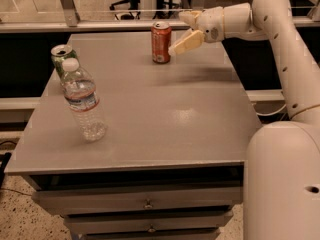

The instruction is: Knock coke can over

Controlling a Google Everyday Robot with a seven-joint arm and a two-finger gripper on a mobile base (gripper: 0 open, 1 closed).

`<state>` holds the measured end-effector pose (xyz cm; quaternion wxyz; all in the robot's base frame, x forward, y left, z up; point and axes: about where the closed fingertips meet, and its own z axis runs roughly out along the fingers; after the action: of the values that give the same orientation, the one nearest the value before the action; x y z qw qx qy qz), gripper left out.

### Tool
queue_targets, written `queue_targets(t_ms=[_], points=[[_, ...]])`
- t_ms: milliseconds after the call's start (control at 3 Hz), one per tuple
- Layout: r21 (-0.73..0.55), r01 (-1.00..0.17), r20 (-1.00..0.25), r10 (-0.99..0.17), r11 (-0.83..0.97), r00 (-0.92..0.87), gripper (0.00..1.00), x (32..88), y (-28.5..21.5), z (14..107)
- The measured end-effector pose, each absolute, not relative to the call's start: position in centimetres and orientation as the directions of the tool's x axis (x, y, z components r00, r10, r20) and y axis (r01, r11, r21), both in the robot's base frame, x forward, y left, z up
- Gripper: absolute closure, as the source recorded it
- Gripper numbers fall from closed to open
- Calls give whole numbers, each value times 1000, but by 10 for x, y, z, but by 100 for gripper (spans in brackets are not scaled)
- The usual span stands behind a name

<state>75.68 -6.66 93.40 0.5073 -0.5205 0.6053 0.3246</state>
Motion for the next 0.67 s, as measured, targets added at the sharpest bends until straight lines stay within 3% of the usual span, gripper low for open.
queue_targets(t_ms=[667], points=[[-106,-976,-950,-308,188,44,0,761,-40,920]])
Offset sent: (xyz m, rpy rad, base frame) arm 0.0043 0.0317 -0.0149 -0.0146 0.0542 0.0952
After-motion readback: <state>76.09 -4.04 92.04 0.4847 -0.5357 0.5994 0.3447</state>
